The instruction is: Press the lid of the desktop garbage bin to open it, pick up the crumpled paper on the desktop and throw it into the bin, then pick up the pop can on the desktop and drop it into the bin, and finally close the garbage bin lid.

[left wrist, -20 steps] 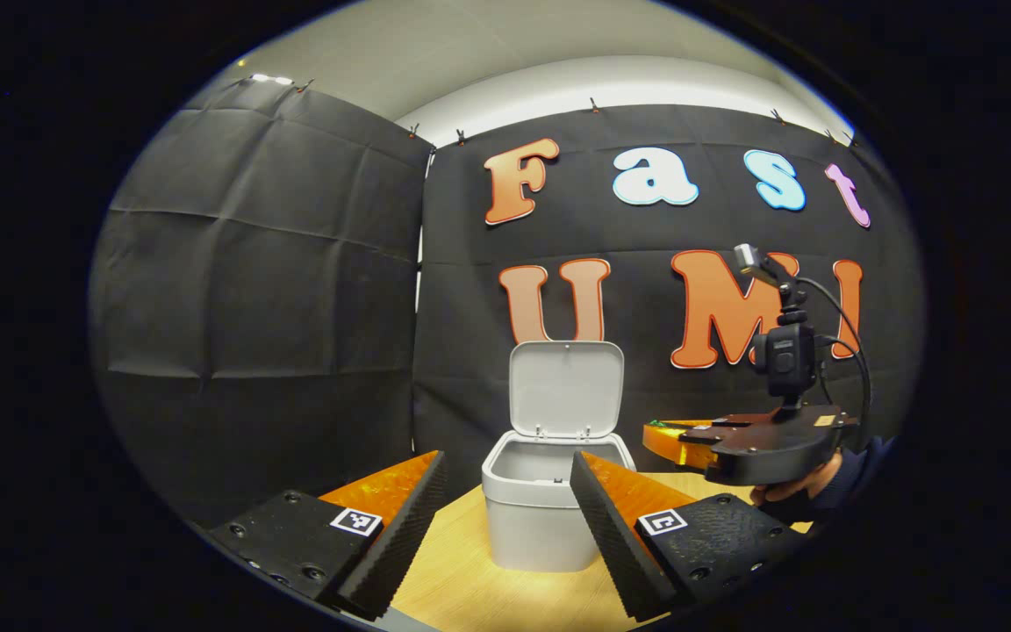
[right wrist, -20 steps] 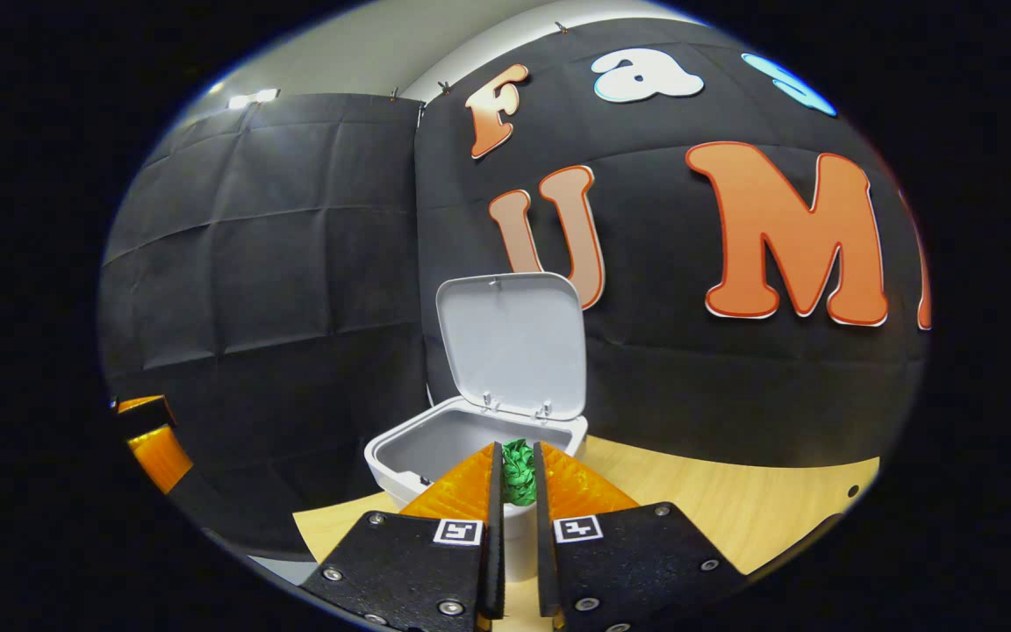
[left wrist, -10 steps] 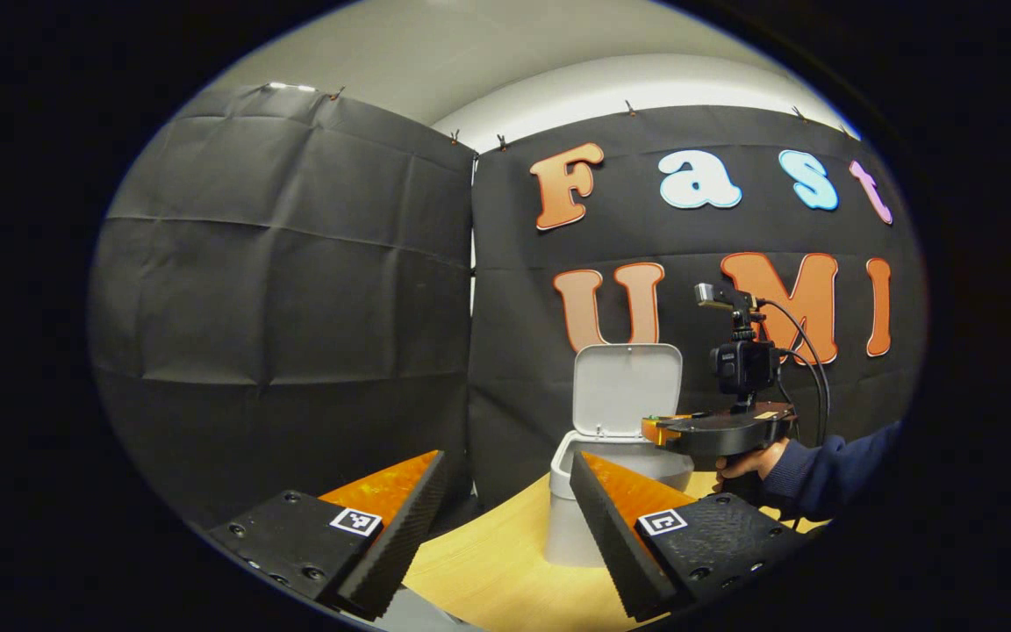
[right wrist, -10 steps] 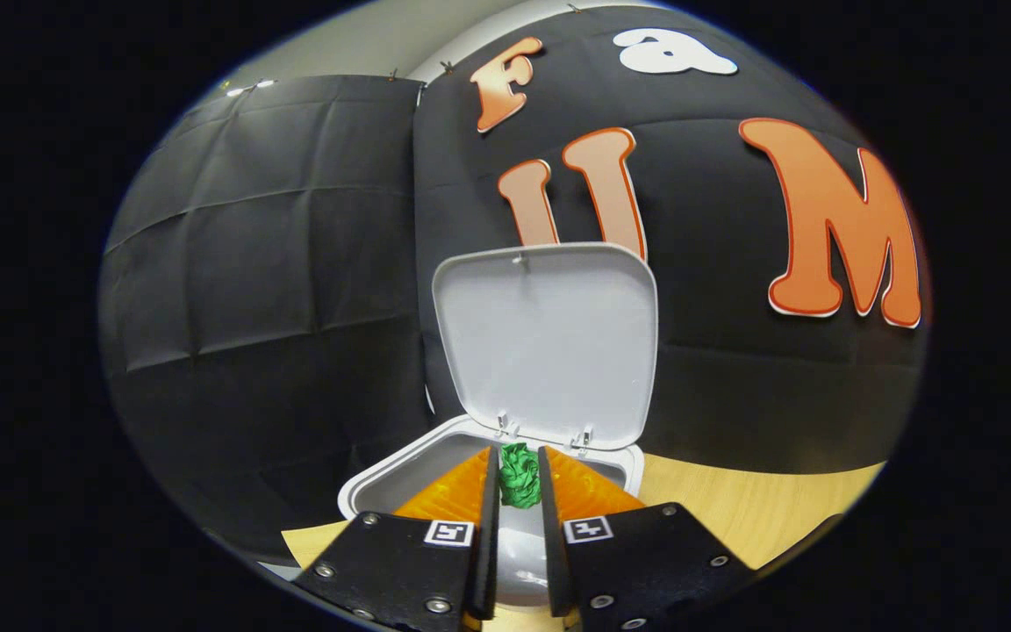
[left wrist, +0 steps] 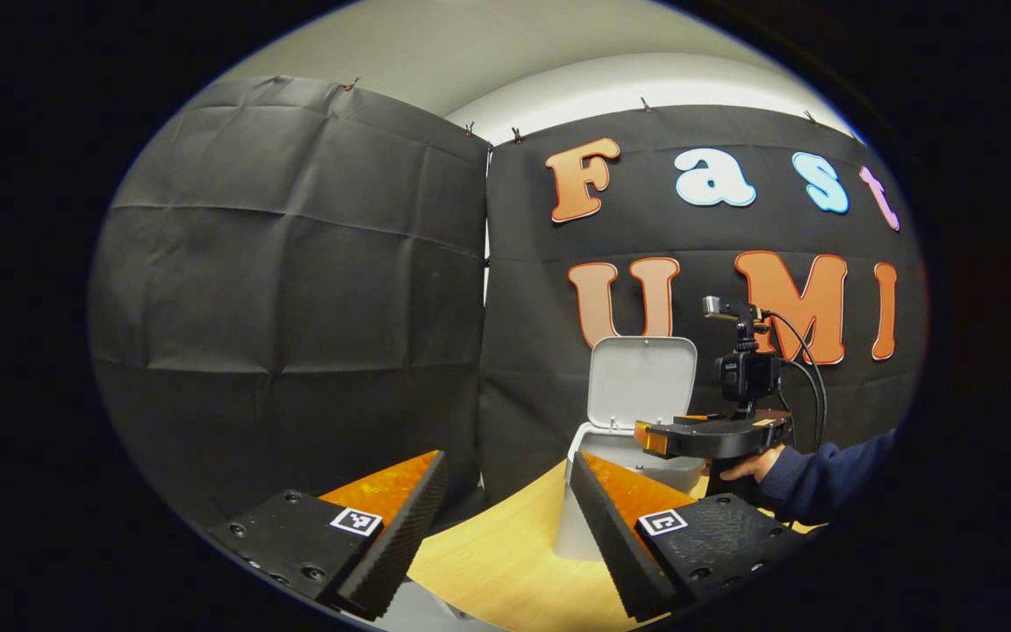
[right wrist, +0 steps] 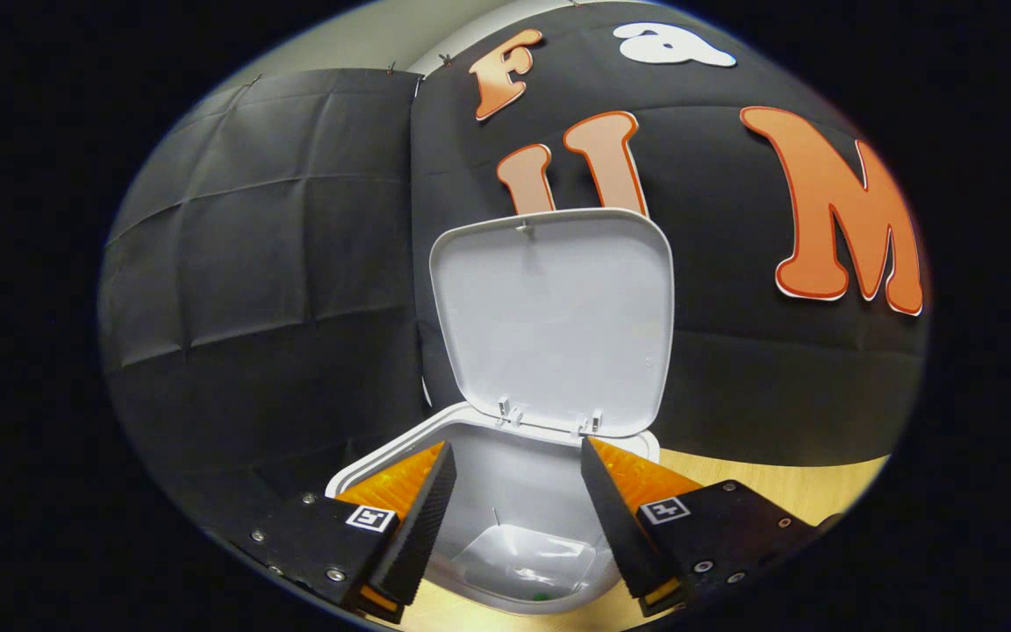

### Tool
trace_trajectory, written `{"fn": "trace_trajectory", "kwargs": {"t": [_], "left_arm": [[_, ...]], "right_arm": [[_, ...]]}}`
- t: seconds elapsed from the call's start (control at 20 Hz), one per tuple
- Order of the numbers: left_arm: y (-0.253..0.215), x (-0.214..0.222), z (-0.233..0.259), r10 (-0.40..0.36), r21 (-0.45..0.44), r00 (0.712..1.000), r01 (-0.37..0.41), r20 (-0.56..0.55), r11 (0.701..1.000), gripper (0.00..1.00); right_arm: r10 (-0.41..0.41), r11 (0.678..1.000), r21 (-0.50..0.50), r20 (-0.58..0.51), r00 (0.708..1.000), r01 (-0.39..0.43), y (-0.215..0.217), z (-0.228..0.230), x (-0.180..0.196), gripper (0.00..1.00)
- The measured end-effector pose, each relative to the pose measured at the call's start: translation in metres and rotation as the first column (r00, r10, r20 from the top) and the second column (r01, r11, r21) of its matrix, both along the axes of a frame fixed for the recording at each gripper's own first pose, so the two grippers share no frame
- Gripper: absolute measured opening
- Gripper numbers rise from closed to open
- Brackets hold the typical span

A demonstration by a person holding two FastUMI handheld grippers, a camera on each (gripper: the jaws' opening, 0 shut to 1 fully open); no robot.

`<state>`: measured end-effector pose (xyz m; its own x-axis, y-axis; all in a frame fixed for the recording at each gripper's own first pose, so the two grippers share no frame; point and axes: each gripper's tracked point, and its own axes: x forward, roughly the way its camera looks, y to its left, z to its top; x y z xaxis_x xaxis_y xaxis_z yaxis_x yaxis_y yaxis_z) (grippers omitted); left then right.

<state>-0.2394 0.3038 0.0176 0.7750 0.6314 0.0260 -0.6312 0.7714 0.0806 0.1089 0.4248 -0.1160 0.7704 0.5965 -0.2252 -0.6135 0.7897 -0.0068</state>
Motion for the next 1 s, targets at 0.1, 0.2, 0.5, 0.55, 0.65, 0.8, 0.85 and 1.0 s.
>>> {"fn": "trace_trajectory", "kwargs": {"t": [0.1,0.2,0.5,0.55,0.65,0.8,0.85,1.0], "left_arm": [[-0.008,0.008,-0.006,-0.032,-0.01,0.999,0.032,-0.002,0.999,0.9],[-0.018,0.015,-0.012,-0.07,-0.02,0.997,0.069,-0.013,0.997,0.9],[-0.061,0.063,-0.028,-0.213,-0.038,0.976,0.212,-0.042,0.977,0.9],[-0.069,0.073,-0.03,-0.239,-0.039,0.97,0.238,-0.047,0.971,0.9],[-0.087,0.092,-0.035,-0.294,-0.038,0.954,0.292,-0.056,0.956,0.9],[-0.115,0.118,-0.053,-0.371,-0.04,0.925,0.368,-0.089,0.929,0.9],[-0.123,0.125,-0.064,-0.389,-0.049,0.914,0.386,-0.114,0.921,0.9],[-0.155,0.147,-0.08,-0.462,-0.056,0.875,0.459,-0.146,0.887,0.9]], "right_arm": [[-0.002,1.0,0.011,0.021,1.0,0.001,-0.013,0.005,-0.009,0.91],[0.0,1.0,0.013,0.037,0.999,-0.001,-0.029,0.008,-0.016,0.93],[-0.076,0.997,0.019,0.117,0.99,0.074,-0.1,0.031,-0.025,0.94],[-0.096,0.995,0.012,0.125,0.988,0.095,-0.113,0.032,-0.025,0.94],[-0.135,0.991,0.024,0.116,0.984,0.133,-0.141,0.037,-0.028,0.94],[-0.211,0.977,0.046,0.139,0.968,0.206,-0.186,0.047,-0.032,0.94],[-0.237,0.972,0.044,0.146,0.96,0.233,-0.2,0.047,-0.031,0.94],[-0.308,0.951,0.044,0.132,0.942,0.305,-0.244,0.046,-0.036,0.94]]}}
